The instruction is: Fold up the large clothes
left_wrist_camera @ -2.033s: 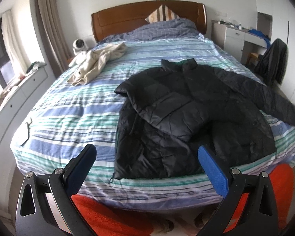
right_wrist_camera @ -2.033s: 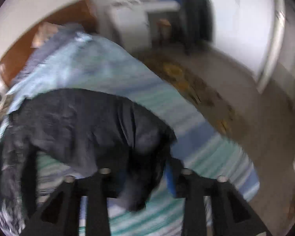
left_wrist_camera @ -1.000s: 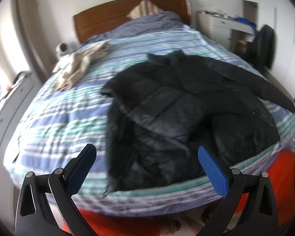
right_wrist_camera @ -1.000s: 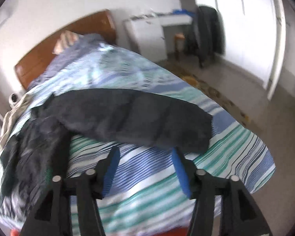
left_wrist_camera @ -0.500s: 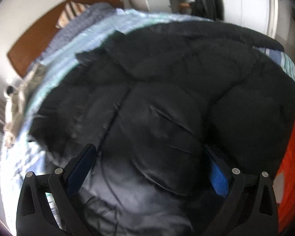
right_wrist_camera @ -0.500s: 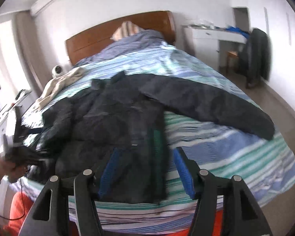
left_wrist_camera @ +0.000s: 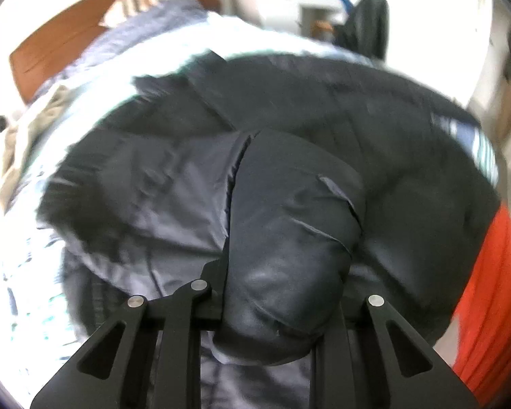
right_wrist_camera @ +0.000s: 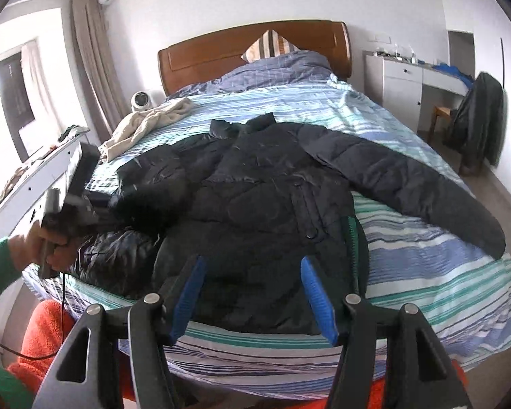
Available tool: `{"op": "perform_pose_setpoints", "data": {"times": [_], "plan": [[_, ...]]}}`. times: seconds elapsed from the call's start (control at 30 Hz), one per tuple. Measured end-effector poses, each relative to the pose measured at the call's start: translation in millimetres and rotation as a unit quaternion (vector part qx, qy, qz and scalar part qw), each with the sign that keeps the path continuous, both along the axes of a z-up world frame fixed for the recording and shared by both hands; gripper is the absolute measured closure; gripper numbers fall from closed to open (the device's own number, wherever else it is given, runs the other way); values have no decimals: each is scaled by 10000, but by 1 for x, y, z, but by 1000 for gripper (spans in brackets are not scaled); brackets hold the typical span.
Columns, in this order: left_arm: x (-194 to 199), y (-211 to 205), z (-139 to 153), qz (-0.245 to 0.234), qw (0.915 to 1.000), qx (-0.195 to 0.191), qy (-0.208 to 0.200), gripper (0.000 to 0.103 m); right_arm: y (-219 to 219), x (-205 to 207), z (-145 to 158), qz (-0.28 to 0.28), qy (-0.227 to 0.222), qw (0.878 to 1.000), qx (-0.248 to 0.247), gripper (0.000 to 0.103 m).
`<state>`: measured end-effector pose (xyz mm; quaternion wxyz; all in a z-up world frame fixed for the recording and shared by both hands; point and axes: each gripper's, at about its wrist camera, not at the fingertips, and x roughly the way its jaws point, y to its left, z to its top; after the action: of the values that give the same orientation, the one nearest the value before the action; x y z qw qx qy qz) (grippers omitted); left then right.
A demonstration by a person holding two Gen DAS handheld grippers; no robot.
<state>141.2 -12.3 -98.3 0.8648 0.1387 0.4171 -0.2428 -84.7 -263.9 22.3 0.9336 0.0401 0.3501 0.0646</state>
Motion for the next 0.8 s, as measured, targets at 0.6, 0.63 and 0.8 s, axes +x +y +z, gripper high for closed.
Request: {"op": "perform_pose_setpoints", "data": {"times": [0.6,0.63,0.8], "plan": [[39,398,71,4869,8708,-577,-352,79,30,4,18,401,-231,9989,60,43],[40,408,55,5020,8626,-604,-140,76,32,5,18,429,-224,9988,61,43],[22,421,16,5472,8359,-390,175,48,32,5,11,373,-61,9993,76,36]]}}
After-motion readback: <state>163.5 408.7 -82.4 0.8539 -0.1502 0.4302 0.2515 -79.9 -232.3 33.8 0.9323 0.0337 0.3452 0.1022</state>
